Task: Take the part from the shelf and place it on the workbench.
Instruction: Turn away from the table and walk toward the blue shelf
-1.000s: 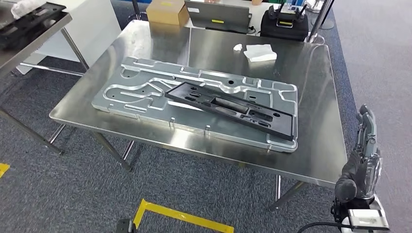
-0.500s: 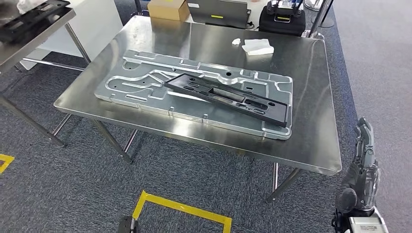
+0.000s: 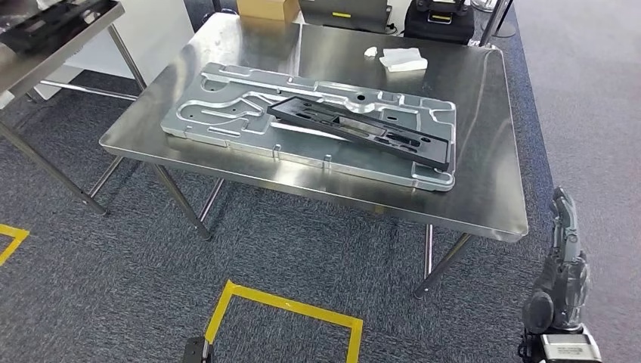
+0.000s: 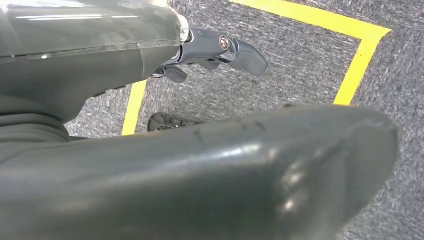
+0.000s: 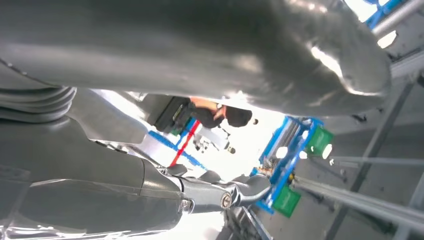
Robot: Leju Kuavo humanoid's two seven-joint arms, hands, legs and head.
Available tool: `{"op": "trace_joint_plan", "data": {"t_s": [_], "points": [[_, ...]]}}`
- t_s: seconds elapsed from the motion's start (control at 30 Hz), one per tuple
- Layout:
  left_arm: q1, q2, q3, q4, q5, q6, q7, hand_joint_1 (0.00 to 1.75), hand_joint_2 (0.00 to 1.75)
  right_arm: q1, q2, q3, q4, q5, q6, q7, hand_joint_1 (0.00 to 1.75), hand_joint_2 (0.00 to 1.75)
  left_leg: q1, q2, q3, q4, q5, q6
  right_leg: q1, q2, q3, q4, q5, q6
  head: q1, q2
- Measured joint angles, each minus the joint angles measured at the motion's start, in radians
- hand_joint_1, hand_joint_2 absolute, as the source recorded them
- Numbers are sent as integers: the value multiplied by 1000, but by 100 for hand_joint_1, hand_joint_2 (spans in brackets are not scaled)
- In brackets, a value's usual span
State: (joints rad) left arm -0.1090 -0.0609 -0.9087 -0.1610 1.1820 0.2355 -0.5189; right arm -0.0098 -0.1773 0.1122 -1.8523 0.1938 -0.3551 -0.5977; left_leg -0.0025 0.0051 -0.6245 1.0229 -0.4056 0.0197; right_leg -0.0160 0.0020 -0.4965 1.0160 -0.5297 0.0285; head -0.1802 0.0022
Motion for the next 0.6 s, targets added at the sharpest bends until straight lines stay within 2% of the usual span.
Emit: {"op": "trace_joint_plan", "data": {"t_s": [0.07, 0.1, 0.13, 0.17, 0.23, 0.27, 0.3, 0.33, 0.37, 0.4, 0.47, 0.5, 0.53, 0.6], "points": [[1, 0, 0, 0, 0, -1, 4, 0, 0, 12, 2, -4, 0, 0, 1, -1, 0, 0, 1, -1, -3, 0, 10, -13, 1, -1, -3, -10, 8, -14, 0, 0], [3, 0, 0, 0, 1, -2, 5, 0, 0, 18, 4, -6, 0, 1, 3, -1, 0, 0, 2, -2, -9, 7, 2, -19, 0, -3, -9, -12, 17, -23, 0, 0], [6, 0, 0, 0, 2, -2, 4, 0, 0, 24, 6, -6, 1, 2, 4, -1, 0, 0, 4, -3, -18, 28, -24, -24, -3, -5, -17, -14, 27, -32, 0, 0], [9, 0, 0, 0, 3, -2, 3, 0, 0, 30, 10, -6, 1, 3, 6, -2, 0, 0, 5, -4, -31, 68, -66, -29, -5, -7, -28, -16, 38, -39, 0, 0], [13, 0, 0, 0, 3, -2, -2, 0, 0, 42, 16, -6, 3, 6, 8, -2, 0, 0, 7, -4, -64, 190, -164, -36, -4, -8, -55, -15, 58, -45, 0, 0], [15, 0, 0, 0, 3, -2, -4, 0, 0, 49, 19, -6, 4, 8, 8, -2, 0, 0, 8, -4, -72, 246, -189, -39, -3, -8, -70, -15, 69, -44, 0, 0], [15, 0, 0, 0, 3, -3, -5, 0, 0, 55, 20, -6, 5, 10, 8, -3, 0, 0, 8, -4, -69, 278, -191, -41, -3, -8, -85, -14, 80, -42, 0, 0], [16, 0, 0, 0, 3, -4, -6, 0, 0, 61, 21, -6, 6, 11, 8, -3, 0, 0, 9, -4, -50, 277, -173, -41, -3, -9, -98, -12, 90, -40, 0, 0], [16, 0, 0, 0, 3, -6, -6, 0, 0, 67, 22, -6, 6, 13, 7, -4, 0, 0, 9, -4, -13, 240, -143, -39, -3, -9, -111, -11, 99, -38, 0, 0], [16, 0, 0, 0, 2, -6, -6, 0, 0, 74, 22, -6, 6, 16, 7, -5, 0, 0, 9, -5, 39, 175, -118, -36, -3, -9, -122, -9, 108, -35, 0, 0], [13, 0, 0, 0, 2, -7, -6, 0, 0, 86, 24, -6, 5, 22, 7, -10, 0, 0, 5, -5, 142, 25, -114, -24, 0, -9, -137, -5, 125, -25, 0, 0], [12, 1, 0, 0, 2, -6, -7, 0, 0, 90, 25, -6, 5, 24, 7, -12, 0, 0, 2, -6, 170, -22, -123, -18, 0, -9, -140, -5, 133, -19, 0, 0], [12, 1, 0, 0, 3, -4, -7, 0, 0, 93, 27, -6, 5, 26, 7, -15, 0, 0, -1, -6, 180, -46, -130, -12, 1, -9, -142, -7, 141, -13, 0, 0], [15, 0, 0, 0, 3, 0, -8, 0, 0, 96, 29, -6, 8, 29, 11, -19, 0, 0, 0, -4, 168, -51, -116, 2, -1, -8, -146, -7, 148, 0, 0, 0]]}}
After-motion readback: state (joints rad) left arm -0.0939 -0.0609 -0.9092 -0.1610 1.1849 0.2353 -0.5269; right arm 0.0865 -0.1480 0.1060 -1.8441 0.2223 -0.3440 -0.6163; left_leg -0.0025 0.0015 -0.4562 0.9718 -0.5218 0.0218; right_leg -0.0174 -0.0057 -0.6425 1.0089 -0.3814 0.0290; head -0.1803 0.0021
